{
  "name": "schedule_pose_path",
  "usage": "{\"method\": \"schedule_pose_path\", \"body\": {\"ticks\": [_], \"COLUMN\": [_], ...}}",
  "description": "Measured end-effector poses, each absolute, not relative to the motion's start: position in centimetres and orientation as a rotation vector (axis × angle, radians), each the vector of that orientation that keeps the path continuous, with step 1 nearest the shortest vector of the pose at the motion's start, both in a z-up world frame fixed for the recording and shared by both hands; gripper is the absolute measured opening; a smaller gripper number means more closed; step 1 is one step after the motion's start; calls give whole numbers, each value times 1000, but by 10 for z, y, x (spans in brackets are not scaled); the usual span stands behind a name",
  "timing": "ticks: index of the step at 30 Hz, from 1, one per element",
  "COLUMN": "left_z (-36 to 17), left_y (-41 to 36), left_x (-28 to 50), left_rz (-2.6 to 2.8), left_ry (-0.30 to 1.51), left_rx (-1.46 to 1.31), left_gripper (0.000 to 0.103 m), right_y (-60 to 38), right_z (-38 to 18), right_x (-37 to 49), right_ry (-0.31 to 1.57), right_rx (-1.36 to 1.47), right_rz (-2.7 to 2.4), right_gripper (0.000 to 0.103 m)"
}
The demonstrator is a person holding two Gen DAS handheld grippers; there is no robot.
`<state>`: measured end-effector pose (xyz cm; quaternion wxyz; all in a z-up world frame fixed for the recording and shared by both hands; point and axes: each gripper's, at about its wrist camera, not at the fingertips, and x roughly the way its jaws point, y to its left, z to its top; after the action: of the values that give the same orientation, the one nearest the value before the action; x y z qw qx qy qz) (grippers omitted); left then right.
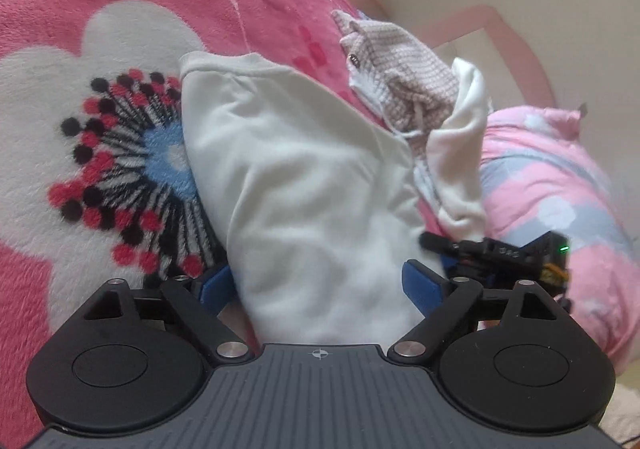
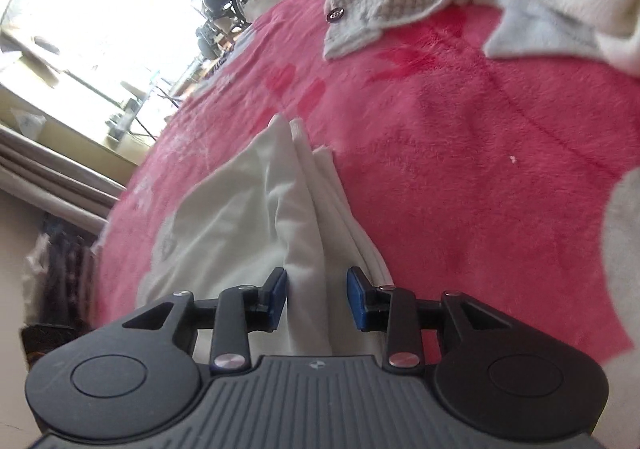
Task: Fold clothes
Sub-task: 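Grasp the folded shirt edge with the left gripper and lift it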
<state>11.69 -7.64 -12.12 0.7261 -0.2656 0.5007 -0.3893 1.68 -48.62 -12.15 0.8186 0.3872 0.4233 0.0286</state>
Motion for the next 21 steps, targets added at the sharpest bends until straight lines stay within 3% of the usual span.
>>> {"method": "schedule_pose_path", "body": {"ticks": [13,21], "left_z": [-128,-134], "left_y": [-89,-89], "left_x": [150,164], "left_rz": [-885,-912], "left_ry": [1114,1118], "left_rx": [-659,-716], "left_gripper": [92,92], "right_y": [-523,-516], "right_z": [-141,-173], "right_x": [34,109], "right_ry": [918,929], "right_rx": [860,945], "right_rz": [151,410], "right_gripper": [38,37]}}
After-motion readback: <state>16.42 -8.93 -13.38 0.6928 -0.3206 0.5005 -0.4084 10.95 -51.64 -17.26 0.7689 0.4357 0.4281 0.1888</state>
